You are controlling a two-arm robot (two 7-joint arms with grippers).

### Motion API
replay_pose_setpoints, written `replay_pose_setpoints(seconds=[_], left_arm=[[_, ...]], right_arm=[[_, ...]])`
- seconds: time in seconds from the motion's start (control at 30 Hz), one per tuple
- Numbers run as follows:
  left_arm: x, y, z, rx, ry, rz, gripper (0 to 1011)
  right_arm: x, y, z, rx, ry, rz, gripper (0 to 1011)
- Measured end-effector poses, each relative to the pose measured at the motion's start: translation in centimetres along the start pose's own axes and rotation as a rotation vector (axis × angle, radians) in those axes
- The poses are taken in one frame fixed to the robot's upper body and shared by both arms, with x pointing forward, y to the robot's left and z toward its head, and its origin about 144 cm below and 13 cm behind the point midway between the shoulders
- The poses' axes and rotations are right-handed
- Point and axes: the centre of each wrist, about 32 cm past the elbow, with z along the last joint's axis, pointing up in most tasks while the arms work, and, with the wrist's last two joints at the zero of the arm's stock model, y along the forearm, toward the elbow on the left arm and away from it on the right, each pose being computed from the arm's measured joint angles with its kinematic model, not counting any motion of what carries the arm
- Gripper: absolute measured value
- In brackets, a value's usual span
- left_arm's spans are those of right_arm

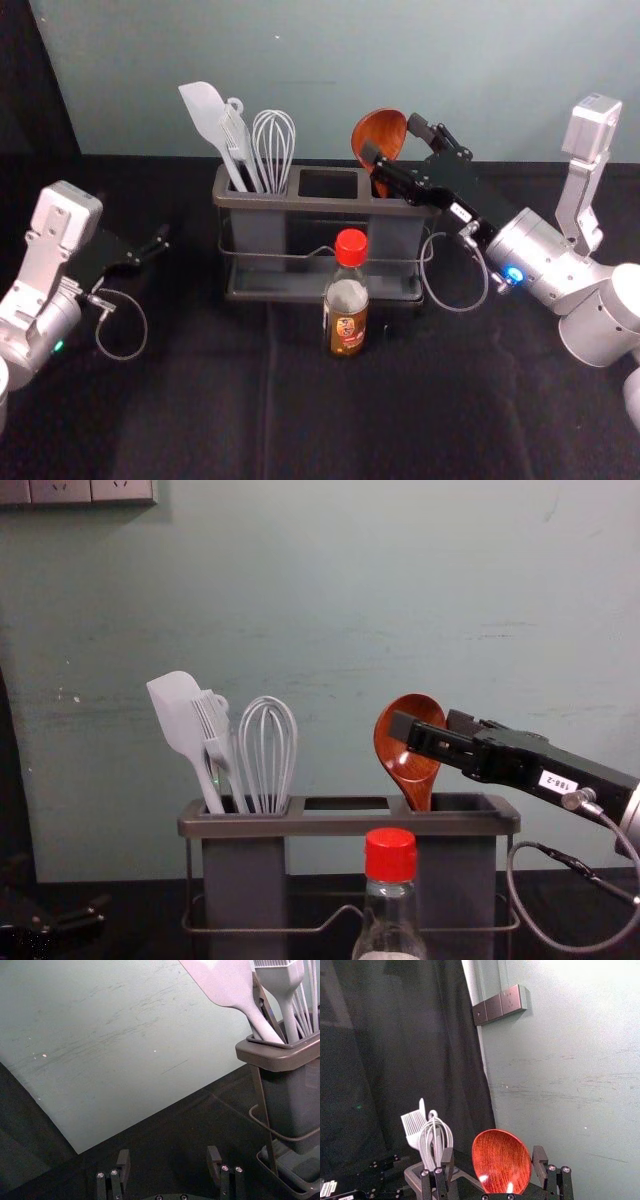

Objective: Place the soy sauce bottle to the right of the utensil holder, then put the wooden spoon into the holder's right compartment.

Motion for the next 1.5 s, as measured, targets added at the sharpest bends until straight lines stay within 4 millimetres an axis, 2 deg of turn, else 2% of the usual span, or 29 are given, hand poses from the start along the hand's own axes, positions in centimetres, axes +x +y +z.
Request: replay_pose_setpoints(seconds=[0.3, 0.73, 0.9, 1.13, 1.37, 1.5], left_arm=[[0.0, 0.0, 0.0, 0.000, 0.000, 0.000, 1005], [0.0, 0.0, 0.0, 0.000, 0.000, 0.000, 1005], [0.0, 0.0, 0.0, 0.000, 0.000, 0.000, 1005], [0.0, 0.0, 0.0, 0.000, 0.000, 0.000, 1005], [0.0, 0.0, 0.0, 0.000, 0.000, 0.000, 1005], [0.0, 0.0, 0.0, 0.000, 0.000, 0.000, 1005]], right_arm=[[0.0, 0.0, 0.2, 0.001, -0.007, 0.003, 1002], [-0.9, -1.2, 3.9, 0.052, -0.091, -0.032, 1002], [-1.9, -2.5, 5.6, 0.061, -0.101, -0.051, 1003], [-3.3, -4.7, 6.6, 0.055, -0.084, -0.078, 1003], [-4.4, -6.8, 6.8, 0.034, -0.065, -0.106, 1002], [-5.1, -8.3, 6.2, 0.003, -0.039, -0.134, 1003]])
